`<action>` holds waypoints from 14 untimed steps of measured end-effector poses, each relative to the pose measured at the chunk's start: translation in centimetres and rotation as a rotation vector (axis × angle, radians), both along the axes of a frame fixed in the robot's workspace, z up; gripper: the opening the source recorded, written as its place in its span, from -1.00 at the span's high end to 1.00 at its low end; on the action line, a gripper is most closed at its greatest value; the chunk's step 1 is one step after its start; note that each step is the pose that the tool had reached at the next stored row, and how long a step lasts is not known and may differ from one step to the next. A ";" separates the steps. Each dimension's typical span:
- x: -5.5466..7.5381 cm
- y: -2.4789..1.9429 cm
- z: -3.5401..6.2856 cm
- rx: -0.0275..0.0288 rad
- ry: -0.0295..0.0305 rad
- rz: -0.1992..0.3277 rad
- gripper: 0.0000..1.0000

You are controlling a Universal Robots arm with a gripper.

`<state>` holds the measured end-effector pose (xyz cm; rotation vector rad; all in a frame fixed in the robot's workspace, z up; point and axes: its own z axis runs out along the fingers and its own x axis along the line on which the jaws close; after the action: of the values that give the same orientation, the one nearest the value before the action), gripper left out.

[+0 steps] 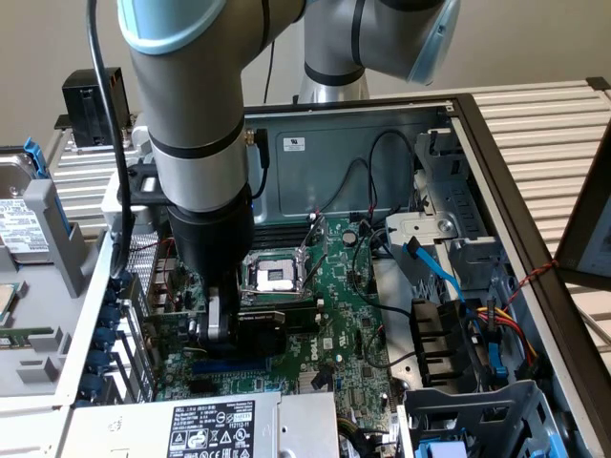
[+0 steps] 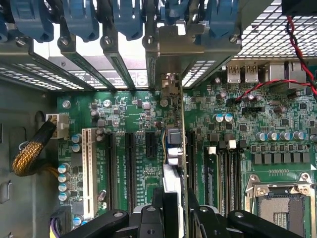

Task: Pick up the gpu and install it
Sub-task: 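Insert the gpu into the slot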

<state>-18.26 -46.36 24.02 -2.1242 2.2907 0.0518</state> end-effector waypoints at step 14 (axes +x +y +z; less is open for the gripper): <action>0.0 -0.18 0.05 0.0001 0.0101 0.000 0.44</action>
<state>-18.26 -46.54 24.07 -2.1284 2.2966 0.0627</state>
